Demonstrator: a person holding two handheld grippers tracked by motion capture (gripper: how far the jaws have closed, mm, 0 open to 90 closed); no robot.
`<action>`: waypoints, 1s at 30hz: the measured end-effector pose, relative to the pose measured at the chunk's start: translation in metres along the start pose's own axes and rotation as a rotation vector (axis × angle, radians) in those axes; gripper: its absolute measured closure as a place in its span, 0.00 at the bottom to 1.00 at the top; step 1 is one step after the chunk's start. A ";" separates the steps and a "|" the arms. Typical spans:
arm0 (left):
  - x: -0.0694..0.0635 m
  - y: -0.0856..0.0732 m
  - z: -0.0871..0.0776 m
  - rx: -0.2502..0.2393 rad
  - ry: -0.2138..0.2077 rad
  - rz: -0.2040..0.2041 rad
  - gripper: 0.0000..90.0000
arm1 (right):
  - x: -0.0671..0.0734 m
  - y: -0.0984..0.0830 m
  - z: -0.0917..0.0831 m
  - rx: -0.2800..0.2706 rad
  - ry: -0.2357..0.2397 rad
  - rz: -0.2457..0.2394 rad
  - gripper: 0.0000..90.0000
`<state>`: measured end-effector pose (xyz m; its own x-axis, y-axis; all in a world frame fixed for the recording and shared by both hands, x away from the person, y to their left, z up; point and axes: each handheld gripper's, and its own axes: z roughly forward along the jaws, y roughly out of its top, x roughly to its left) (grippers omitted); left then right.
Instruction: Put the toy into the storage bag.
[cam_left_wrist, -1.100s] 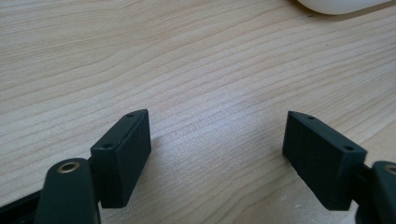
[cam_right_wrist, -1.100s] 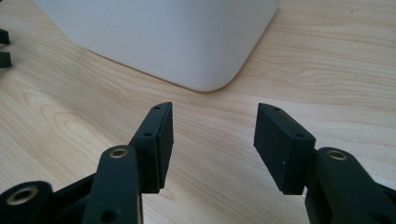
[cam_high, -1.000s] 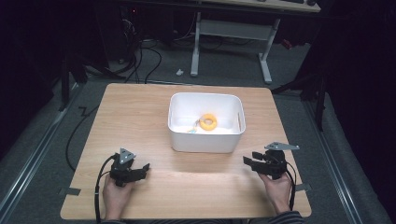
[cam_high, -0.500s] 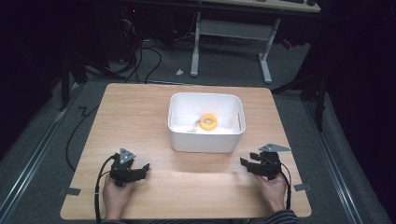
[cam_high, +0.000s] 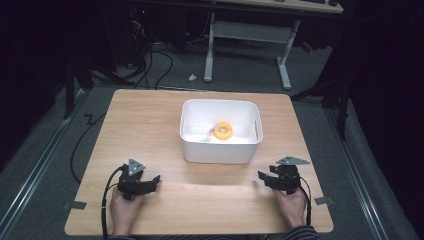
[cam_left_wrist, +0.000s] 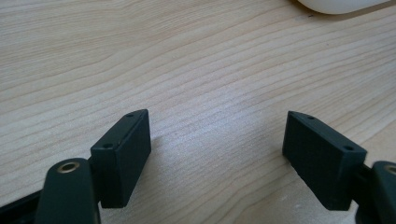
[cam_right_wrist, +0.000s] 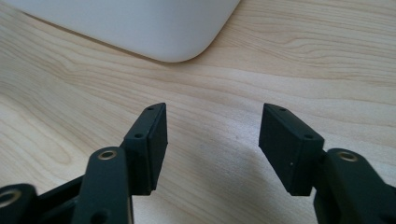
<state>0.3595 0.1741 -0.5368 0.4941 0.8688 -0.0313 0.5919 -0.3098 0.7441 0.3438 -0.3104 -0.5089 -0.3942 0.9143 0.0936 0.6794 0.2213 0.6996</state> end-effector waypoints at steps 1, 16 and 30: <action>0.000 0.000 0.000 0.000 0.000 0.000 0.27 | 0.000 0.000 0.000 0.000 -0.004 -0.005 0.46; 0.000 0.000 0.000 0.003 0.002 0.003 0.26 | 0.009 -0.002 0.012 0.004 -0.031 -0.040 0.45; 0.000 0.000 0.000 0.003 0.002 0.003 0.26 | 0.013 -0.004 0.019 0.001 -0.049 -0.061 0.42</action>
<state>0.3593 0.1739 -0.5367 0.4945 0.8687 -0.0280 0.5922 -0.3131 0.7425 0.3473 -0.2930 -0.5241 -0.4044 0.9144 0.0158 0.6554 0.2778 0.7024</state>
